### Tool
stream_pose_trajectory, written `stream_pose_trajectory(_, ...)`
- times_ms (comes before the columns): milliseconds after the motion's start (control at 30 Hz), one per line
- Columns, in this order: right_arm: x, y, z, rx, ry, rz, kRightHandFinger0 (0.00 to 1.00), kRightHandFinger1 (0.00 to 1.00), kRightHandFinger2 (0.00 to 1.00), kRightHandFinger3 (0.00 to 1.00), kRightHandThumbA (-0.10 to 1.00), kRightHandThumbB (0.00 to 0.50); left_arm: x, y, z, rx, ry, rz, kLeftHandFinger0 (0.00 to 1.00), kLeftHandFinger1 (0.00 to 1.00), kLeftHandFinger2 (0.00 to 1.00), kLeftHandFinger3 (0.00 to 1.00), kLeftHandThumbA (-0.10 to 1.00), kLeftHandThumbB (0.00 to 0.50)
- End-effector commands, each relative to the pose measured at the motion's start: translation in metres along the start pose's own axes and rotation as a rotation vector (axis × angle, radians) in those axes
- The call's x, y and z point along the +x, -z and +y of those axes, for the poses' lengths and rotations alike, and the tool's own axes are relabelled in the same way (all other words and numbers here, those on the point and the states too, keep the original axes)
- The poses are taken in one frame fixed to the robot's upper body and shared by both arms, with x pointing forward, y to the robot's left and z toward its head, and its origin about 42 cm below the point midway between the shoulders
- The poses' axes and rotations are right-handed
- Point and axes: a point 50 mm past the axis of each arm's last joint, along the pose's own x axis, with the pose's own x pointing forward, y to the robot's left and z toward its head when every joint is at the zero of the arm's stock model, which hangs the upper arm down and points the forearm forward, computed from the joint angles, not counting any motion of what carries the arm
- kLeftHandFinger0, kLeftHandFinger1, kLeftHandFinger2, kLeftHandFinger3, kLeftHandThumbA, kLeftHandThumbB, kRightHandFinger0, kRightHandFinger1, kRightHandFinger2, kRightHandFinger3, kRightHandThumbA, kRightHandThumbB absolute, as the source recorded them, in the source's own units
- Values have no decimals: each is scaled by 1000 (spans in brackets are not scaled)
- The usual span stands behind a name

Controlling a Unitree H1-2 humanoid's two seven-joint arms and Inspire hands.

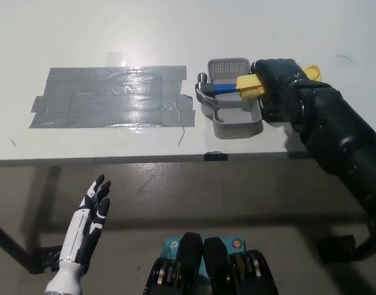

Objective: The robot picks the hammer placed on top of the gray container with right hand and places it on the grey area of the desk

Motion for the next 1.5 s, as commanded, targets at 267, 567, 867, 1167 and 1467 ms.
stream_pose_trajectory(267,-22,-12,-112,195,505,-179,136,605,850,871,-100,149,10,-14,2,11,-1,-71,1000,1000,1000,1000,917,0)
stream_pose_trajectory(567,-34,-24,-127,227,527,-215,78,429,803,780,-100,176,9,-14,4,19,0,-67,1000,1000,1000,1000,930,2)
stream_pose_trajectory(867,-17,-67,-99,173,419,-223,55,551,925,868,-100,215,7,-14,2,14,7,-56,1000,1000,1000,1000,949,20)
stream_pose_trajectory(1167,-5,-132,-70,170,346,-284,0,435,791,625,-100,197,9,-18,-2,2,25,-65,1000,1000,1000,1000,912,23)
stream_pose_trajectory(1467,-9,-184,-58,154,347,-376,0,416,803,841,-100,184,12,-21,-8,34,51,-88,1000,1000,1000,1000,931,33)
